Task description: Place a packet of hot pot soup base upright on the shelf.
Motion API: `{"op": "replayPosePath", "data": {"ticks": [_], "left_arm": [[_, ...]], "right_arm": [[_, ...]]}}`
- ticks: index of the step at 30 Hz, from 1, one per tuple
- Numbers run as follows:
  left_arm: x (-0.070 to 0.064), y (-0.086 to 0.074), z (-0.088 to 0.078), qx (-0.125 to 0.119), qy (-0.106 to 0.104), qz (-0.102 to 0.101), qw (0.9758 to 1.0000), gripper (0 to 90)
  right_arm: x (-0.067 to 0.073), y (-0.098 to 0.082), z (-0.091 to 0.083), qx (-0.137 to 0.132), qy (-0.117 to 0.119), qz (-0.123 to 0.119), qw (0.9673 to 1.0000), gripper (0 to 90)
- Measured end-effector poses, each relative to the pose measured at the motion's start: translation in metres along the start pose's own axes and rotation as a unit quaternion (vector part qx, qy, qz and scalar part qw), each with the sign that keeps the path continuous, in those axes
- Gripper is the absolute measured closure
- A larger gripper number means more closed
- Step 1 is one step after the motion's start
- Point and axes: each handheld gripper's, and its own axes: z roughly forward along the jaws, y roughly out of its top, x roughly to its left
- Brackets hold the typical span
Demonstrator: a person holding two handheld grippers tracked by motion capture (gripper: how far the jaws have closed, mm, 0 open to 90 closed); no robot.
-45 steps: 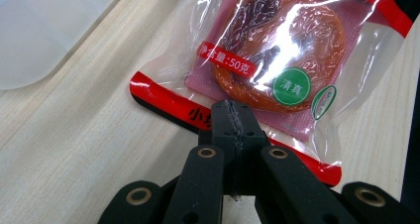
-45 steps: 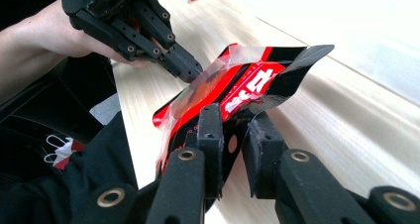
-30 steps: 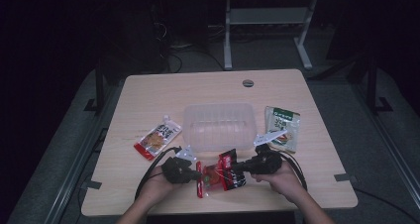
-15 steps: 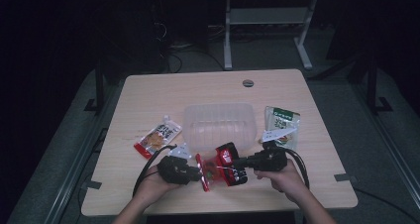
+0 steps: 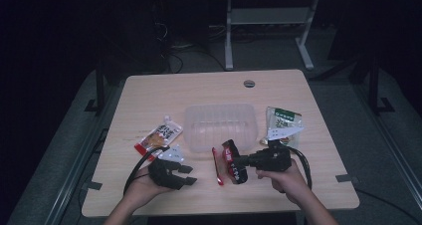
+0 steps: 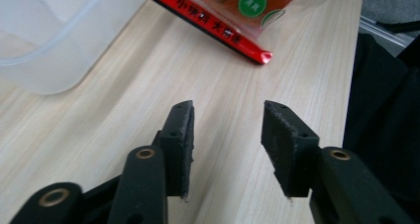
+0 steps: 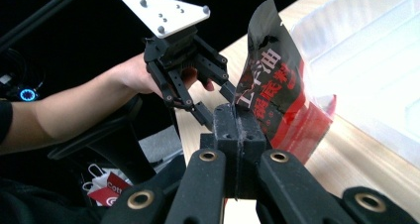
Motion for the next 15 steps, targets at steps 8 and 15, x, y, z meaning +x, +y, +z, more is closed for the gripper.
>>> {"op": "replayPosePath", "data": {"ticks": [8, 15], "left_arm": [[0.005, -0.021, -0.011, -0.008, 0.027, -0.009, 0.9996, 35.4], [0.008, -0.029, -0.017, -0.014, 0.032, -0.019, 0.9992, 32.2]], "right_arm": [[0.007, 0.013, -0.009, -0.035, 0.001, -0.024, 0.9991, 90.0], [0.009, 0.025, -0.009, -0.023, -0.033, -0.051, 0.9979, 90.0]]}}
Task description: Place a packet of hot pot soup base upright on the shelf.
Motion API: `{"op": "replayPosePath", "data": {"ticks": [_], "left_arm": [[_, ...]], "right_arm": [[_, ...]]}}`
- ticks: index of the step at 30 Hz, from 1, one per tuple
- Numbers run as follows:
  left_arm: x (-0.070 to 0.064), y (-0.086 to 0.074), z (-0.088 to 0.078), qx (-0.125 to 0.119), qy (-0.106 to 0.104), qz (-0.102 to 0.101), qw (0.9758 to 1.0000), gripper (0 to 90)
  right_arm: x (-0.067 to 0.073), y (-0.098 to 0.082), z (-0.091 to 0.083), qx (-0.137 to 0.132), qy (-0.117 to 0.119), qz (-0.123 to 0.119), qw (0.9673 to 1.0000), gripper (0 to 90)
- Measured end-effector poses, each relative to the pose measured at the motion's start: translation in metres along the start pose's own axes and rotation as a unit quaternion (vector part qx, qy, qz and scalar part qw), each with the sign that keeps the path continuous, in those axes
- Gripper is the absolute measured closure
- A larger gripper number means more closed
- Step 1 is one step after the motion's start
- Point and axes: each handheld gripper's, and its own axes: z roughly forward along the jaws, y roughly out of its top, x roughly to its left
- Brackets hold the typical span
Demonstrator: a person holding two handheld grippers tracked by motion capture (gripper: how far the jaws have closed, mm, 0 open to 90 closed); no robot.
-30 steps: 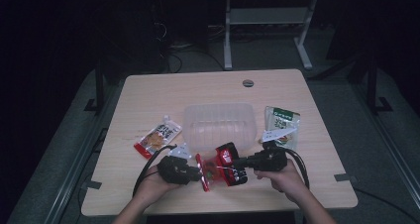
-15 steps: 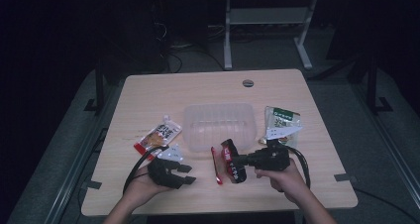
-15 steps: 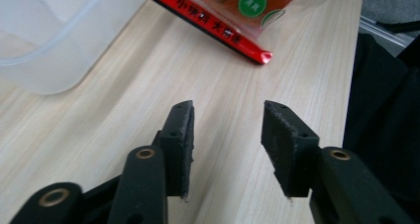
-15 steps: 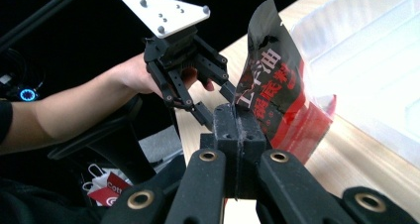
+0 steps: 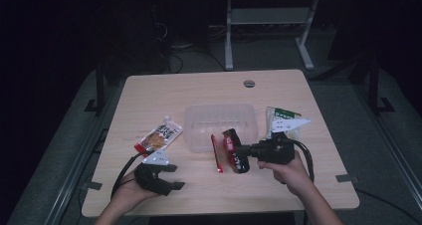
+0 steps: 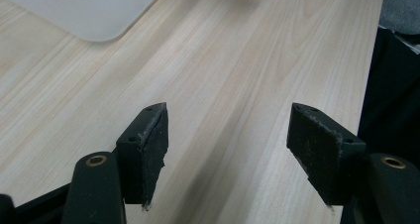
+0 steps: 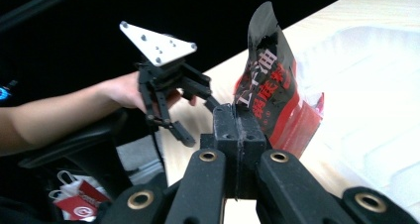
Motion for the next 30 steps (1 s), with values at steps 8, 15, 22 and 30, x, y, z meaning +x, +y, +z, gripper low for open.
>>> {"op": "replayPosePath", "data": {"ticks": [8, 15, 22, 30], "left_arm": [[0.001, 0.0, 0.003, 0.0, 0.0, 0.001, 1.0, 32.4], [0.001, 0.001, 0.004, -0.001, 0.0, 0.003, 1.0, 32.3], [0.003, 0.0, 0.003, 0.001, 0.005, 0.006, 1.0, 32.3], [0.004, 0.001, 0.002, -0.001, 0.008, 0.005, 1.0, 32.3]], "right_arm": [[-0.004, 0.013, 0.004, -0.005, -0.019, -0.017, 0.9996, 90.0], [-0.006, 0.025, 0.006, -0.015, -0.036, -0.025, 0.9989, 90.0], [-0.013, 0.033, 0.009, -0.024, -0.051, -0.024, 0.9981, 90.0], [-0.017, 0.047, 0.01, -0.041, -0.063, -0.03, 0.9967, 90.0]]}}
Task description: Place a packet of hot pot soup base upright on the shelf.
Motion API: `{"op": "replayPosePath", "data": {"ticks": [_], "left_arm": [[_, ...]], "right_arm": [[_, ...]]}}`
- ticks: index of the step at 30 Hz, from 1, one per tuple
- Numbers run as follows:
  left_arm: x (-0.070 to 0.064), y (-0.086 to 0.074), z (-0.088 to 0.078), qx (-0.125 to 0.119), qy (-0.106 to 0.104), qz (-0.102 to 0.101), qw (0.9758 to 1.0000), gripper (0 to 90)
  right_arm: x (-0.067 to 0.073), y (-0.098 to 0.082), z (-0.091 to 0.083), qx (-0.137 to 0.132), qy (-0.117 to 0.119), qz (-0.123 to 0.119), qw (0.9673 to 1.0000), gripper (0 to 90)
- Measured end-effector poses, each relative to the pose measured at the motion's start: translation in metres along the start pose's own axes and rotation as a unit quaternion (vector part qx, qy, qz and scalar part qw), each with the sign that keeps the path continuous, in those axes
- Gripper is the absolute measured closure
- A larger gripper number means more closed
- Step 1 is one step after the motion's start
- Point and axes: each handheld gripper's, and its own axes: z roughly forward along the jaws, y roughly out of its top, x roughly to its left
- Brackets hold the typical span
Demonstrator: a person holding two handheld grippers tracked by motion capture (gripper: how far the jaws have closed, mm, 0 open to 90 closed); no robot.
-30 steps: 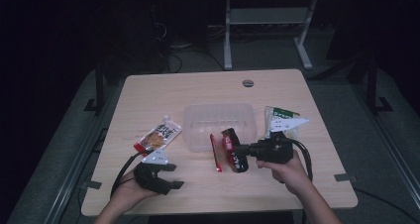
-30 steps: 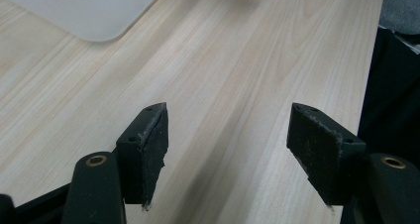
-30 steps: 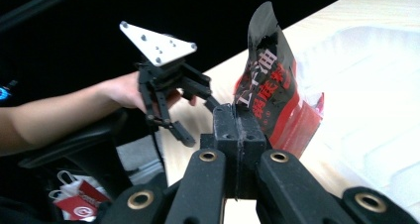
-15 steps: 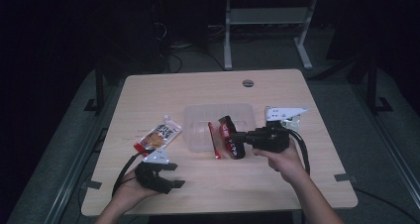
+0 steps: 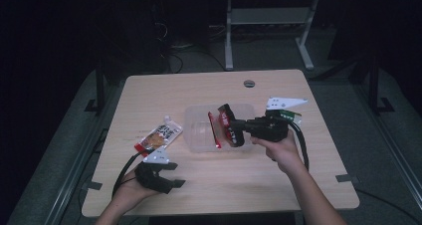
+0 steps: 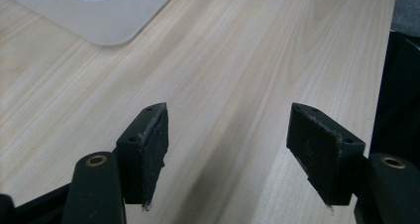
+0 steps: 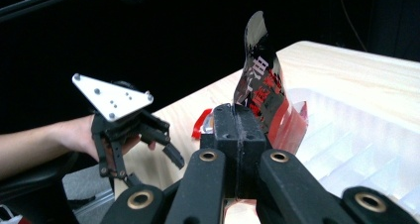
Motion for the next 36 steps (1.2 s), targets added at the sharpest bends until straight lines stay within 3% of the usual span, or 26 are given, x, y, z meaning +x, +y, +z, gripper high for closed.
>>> {"op": "replayPosePath", "data": {"ticks": [14, 28, 36], "left_arm": [[0.002, -0.001, 0.001, 0.002, 0.0, -0.001, 1.0, 32.3], [0.003, 0.0, 0.001, 0.005, 0.002, 0.002, 1.0, 32.3], [0.003, -0.001, 0.002, 0.009, 0.0, 0.001, 1.0, 32.3]], "right_arm": [[-0.013, 0.011, -0.005, -0.018, -0.025, 0.0, 0.9995, 90.0], [-0.025, 0.009, -0.02, -0.031, -0.067, 0.006, 0.9973, 90.0], [-0.03, 0.005, -0.019, -0.026, -0.074, 0.013, 0.9969, 90.0]]}}
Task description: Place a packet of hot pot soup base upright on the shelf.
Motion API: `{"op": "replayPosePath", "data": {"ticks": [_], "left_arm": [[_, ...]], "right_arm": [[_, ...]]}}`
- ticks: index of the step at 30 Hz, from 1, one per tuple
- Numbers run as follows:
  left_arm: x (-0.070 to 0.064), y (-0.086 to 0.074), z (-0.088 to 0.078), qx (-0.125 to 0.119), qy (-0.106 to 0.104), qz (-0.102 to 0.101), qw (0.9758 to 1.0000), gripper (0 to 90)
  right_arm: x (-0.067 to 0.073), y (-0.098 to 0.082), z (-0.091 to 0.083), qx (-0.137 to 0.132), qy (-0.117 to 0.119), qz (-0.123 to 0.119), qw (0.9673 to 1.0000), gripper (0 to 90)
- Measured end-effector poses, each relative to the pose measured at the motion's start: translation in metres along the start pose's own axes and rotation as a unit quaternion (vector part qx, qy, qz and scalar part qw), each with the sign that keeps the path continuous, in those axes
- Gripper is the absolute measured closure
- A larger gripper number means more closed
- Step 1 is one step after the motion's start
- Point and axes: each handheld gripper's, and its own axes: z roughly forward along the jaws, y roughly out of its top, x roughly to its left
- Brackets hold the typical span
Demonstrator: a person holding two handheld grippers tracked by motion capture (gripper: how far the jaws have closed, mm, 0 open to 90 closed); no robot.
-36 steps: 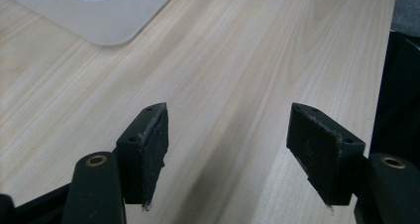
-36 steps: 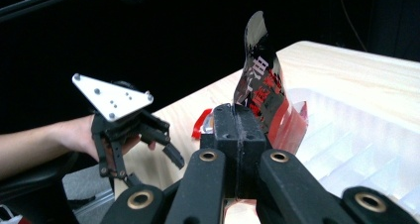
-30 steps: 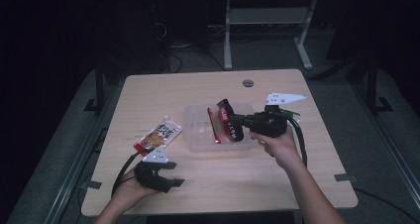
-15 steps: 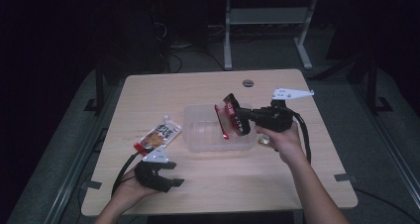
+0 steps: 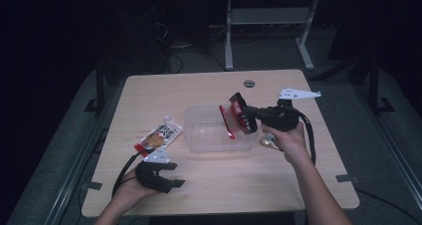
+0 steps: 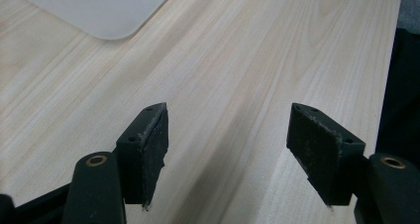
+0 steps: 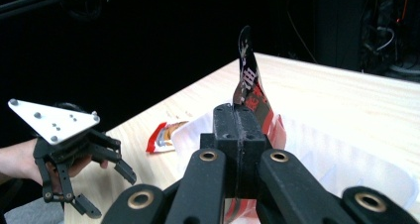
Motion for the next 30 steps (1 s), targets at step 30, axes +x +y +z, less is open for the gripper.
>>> {"op": "replayPosePath", "data": {"ticks": [30], "left_arm": [[0.0, -0.001, 0.001, 0.004, -0.002, -0.004, 1.0, 32.3]], "right_arm": [[-0.001, -0.008, 0.026, 0.047, -0.038, -0.01, 0.9981, 90.0]]}}
